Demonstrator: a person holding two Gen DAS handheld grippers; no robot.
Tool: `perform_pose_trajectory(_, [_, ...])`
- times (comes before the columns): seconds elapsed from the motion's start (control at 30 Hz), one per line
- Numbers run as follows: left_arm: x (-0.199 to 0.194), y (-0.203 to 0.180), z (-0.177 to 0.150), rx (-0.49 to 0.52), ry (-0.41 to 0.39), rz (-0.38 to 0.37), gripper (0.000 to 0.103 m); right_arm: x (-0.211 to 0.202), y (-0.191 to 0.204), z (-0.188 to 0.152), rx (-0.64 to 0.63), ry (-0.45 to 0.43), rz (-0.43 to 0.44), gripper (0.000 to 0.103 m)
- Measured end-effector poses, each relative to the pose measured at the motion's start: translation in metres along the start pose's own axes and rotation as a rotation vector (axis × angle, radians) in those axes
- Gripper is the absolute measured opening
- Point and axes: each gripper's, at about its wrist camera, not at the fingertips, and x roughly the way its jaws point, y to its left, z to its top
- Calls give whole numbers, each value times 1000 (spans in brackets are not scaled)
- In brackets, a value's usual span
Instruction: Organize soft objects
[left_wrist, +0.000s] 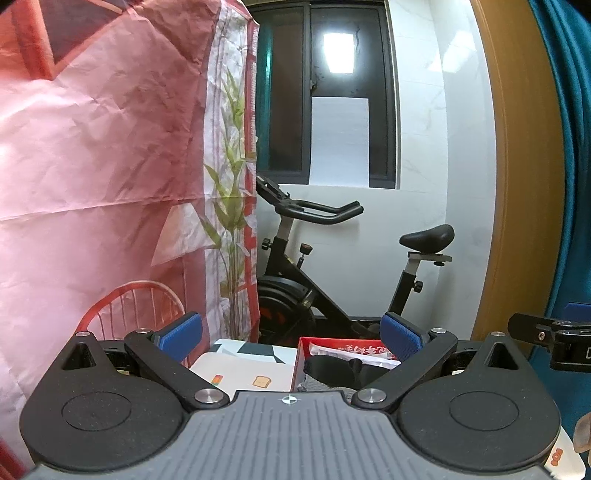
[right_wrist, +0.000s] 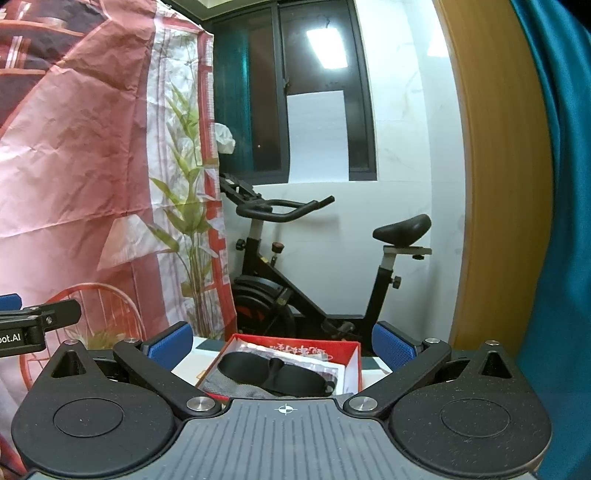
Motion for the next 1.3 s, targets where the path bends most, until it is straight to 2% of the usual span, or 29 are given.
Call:
perform_pose_trajectory(0.43, [-1,0,-1,5,1,20,103,1,-1,0,11,-11,-17,103])
perform_pose_trajectory(1.3, [-2,7,-1,1,14,3,103,-2,1,-3,11,-11,-26,103])
